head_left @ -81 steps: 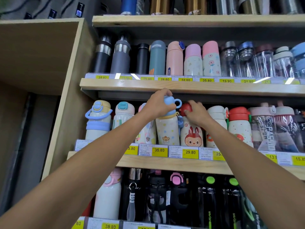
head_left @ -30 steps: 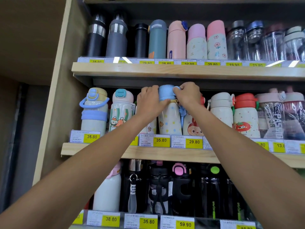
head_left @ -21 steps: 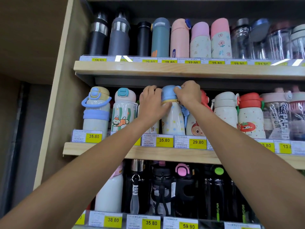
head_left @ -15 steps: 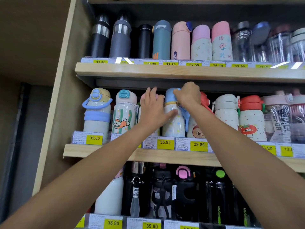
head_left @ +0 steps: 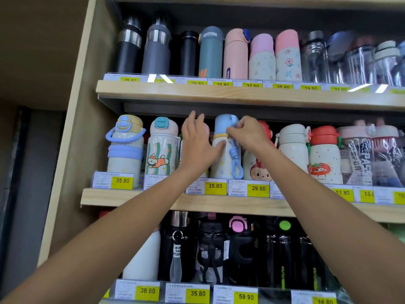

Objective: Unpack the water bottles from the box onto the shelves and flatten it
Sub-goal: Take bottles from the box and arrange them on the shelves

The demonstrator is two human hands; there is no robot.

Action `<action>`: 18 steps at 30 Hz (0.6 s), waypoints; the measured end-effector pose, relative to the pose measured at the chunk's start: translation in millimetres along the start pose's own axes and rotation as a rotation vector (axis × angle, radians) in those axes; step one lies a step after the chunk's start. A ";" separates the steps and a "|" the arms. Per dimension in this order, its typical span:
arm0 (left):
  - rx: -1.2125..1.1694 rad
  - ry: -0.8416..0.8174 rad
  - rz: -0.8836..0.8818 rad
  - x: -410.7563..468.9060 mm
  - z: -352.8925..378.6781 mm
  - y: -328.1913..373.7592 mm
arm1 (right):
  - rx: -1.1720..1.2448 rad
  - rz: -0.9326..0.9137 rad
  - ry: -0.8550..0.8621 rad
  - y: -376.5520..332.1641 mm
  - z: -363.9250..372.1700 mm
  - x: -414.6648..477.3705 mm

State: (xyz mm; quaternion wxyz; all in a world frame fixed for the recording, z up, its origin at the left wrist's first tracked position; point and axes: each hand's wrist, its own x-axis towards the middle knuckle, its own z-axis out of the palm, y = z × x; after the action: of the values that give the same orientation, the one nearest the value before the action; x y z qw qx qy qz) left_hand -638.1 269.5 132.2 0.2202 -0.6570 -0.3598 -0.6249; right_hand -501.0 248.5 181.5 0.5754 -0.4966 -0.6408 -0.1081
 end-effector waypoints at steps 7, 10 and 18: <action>-0.073 -0.060 -0.176 -14.3 -7.7 -16.8 | -0.077 0.021 -0.007 12.7 3.4 -31.0; -0.020 -0.070 -0.158 -21.5 -8.4 -16.2 | -0.184 0.027 0.004 10.9 13.4 -45.6; 0.054 -0.089 -0.175 -30.7 -12.6 -12.3 | -0.292 0.059 0.077 0.9 30.0 -61.2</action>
State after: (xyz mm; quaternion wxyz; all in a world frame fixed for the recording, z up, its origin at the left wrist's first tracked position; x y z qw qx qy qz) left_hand -654.5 262.0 101.7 0.1661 -0.6440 -0.4420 -0.6019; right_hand -528.7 239.0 120.0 0.5242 -0.5893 -0.5805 -0.2023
